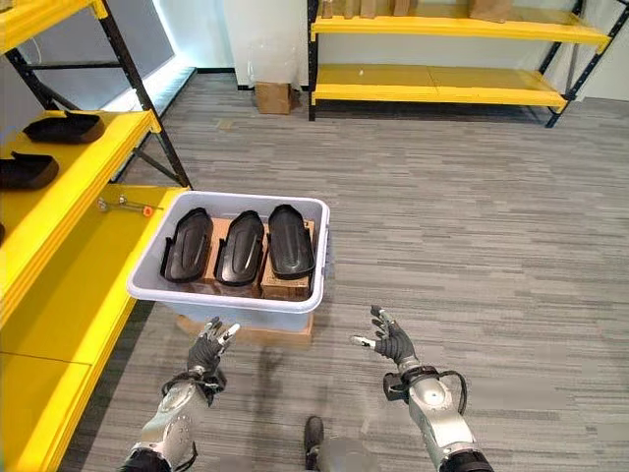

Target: Move parts from the plastic box to the shelf.

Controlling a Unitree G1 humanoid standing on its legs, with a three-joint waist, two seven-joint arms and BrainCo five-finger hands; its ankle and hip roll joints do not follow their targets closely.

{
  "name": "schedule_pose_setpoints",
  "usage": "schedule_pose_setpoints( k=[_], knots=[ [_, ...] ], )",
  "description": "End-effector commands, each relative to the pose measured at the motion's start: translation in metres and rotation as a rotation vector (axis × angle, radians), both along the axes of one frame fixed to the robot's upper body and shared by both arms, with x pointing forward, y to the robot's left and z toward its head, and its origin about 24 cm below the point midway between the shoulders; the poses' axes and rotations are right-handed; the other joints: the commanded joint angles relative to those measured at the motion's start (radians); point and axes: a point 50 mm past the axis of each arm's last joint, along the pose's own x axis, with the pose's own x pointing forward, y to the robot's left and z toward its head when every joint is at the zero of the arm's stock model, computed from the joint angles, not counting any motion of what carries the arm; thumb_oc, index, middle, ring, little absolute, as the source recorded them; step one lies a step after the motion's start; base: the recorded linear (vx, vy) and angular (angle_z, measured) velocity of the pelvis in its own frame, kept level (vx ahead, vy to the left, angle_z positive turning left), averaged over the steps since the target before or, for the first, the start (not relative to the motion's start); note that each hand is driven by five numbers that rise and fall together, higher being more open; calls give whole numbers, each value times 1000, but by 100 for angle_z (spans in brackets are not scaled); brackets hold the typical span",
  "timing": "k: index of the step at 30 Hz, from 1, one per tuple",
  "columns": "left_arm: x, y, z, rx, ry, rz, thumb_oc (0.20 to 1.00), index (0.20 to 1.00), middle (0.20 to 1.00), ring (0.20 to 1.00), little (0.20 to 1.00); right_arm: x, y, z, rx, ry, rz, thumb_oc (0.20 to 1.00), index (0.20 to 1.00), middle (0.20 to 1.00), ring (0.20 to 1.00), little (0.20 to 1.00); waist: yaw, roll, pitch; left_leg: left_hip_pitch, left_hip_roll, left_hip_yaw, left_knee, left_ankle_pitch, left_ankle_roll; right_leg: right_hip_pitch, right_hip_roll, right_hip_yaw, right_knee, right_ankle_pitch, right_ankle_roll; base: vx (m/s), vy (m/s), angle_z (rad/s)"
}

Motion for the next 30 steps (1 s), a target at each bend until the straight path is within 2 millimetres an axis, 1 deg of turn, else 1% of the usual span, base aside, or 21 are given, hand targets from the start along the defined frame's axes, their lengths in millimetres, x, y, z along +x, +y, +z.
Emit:
schedule_pose_setpoints(
  k=[1,3,4,5,6,8,10,13,14,16,17,18,19,20,21,22,23,26,27,29,30],
  knots=[
    [8,7,15,-5,-97,12,1000,1000,1000,1000,1000,0,-6,10,-39,-63,33,1000,1000,1000,1000,1000,-20,-8,7,135,-4,52,-452,42,45,69,-77,-4,4,-6,145,279,383,-22],
    [5,10,13,-7,-85,19,1000,1000,1000,1000,1000,-2,-9,11,-51,-60,37,1000,1000,1000,1000,1000,-24,7,13,164,28,20,-681,90,21,85,-94,13,0,-11,169,213,378,-29],
    [4,11,12,-8,-81,21,1000,1000,1000,1000,1000,-4,-10,10,-53,-57,33,1000,1000,1000,1000,1000,-25,13,11,164,44,9,-733,122,6,88,-96,17,-3,-13,173,302,607,-39],
    [-2,13,7,-17,-70,18,1000,1000,1000,1000,1000,-11,-17,9,-65,-49,11,1000,1000,1000,1000,1000,-26,29,16,164,88,-22,-862,189,-23,114,-113,44,-8,-23,192,283,626,-34],
    [-4,14,5,-15,-68,13,1000,1000,1000,1000,1000,-13,-19,9,-64,-50,3,1000,1000,1000,1000,1000,-24,33,18,156,100,-37,-876,199,-29,120,-123,55,-7,-25,200,321,733,-32],
    [-7,13,2,-22,-65,-5,1000,1000,1000,1000,1000,-16,-25,8,-79,-45,3,1000,1000,1000,1000,1000,-29,37,19,180,81,-44,-897,130,-16,130,-162,80,5,-35,225,230,648,-40],
    [-4,9,2,-30,-59,-14,1000,1000,1000,1000,1000,-17,-27,4,-65,-31,-27,1000,1000,1000,1000,1000,-34,43,22,189,52,-46,-865,85,-7,112,-193,84,39,-31,249,187,594,-43],
    [3,8,6,-6,-75,-34,1000,1000,1000,1000,1000,-17,-23,4,-28,-34,-38,1000,1000,1000,1000,1000,-33,39,20,200,10,-34,-845,47,21,112,-218,80,51,-22,268,110,466,3],
    [7,10,10,20,-83,-29,1000,1000,1000,1000,1000,-15,-13,3,-22,-41,-19,1000,1000,1000,1000,1000,-20,36,25,224,-47,-14,-840,15,59,89,-244,40,91,-10,281,88,663,-18],
    [4,20,12,54,-96,11,1000,1000,1000,1000,1000,-12,-2,3,2,-59,-10,1000,1000,1000,1000,1000,23,27,32,254,-92,63,-835,-21,95,75,-287,-90,135,48,286,52,588,-55],
    [4,20,12,54,-96,11,1000,1000,1000,1000,1000,-12,-2,3,2,-59,-10,1000,1000,1000,1000,1000,23,26,35,258,-93,63,-835,-22,96,78,-288,-89,137,46,287,41,439,-68],
    [-2,32,15,62,-97,51,1000,1000,1000,1000,1000,-7,5,3,19,-74,-4,1000,1000,1000,1000,1000,71,22,51,302,-121,129,-844,-63,98,79,-346,-219,161,123,319,32,278,-65],
    [-3,33,15,63,-98,54,1000,1000,1000,1000,1000,-7,5,3,21,-78,-4,1000,1000,1000,1000,1000,76,23,53,306,-122,138,-845,-66,98,79,-351,-233,162,128,321,21,377,-83],
    [-4,37,16,69,-102,59,1000,1000,1000,1000,1000,-3,7,4,26,-86,-5,1000,1000,1000,1000,1000,93,25,56,314,-125,165,-851,-70,98,79,-356,-277,170,130,323,-13,190,-91],
    [-4,39,17,71,-101,59,1000,1000,1000,1000,1000,-1,7,6,22,-88,-8,1000,1000,1000,1000,1000,98,25,55,311,-130,170,-852,-75,104,86,-330,-288,163,100,316,-8,184,-92],
    [-4,39,17,70,-99,59,1000,1000,1000,1000,1000,-1,7,6,20,-88,-8,1000,1000,1000,1000,1000,98,25,54,309,-133,167,-853,-76,107,84,-324,-285,166,98,314,47,200,-55],
    [-3,36,15,64,-88,58,1000,1000,1000,1000,1000,-1,7,6,6,-85,-6,1000,1000,1000,1000,1000,81,17,52,306,-156,139,-859,-87,130,55,-274,-235,197,79,305,81,187,-9],
    [-3,31,13,48,-87,49,1000,1000,1000,1000,1000,-1,5,9,-1,-90,-13,1000,1000,1000,1000,1000,59,4,52,326,-184,124,-883,-91,136,26,-197,-217,194,57,302,94,102,28],
    [-3,31,13,48,-88,47,1000,1000,1000,1000,1000,-1,4,9,-3,-89,-14,1000,1000,1000,1000,1000,57,3,52,328,-186,121,-885,-92,136,25,-191,-215,190,56,302,113,10,23],
    [-2,23,14,41,-93,17,1000,1000,1000,1000,1000,-4,-1,9,-13,-88,-36,1000,1000,1000,1000,1000,29,-7,50,339,-203,84,-895,-101,137,4,-135,-162,126,64,294,120,-44,22],
    [-1,15,14,39,-102,-13,1000,1000,1000,1000,1000,-8,-6,8,-13,-81,-60,1000,1000,1000,1000,1000,1,-20,45,336,-222,51,-899,-96,144,-45,-108,-98,70,116,285,132,-97,38]
  ],
)
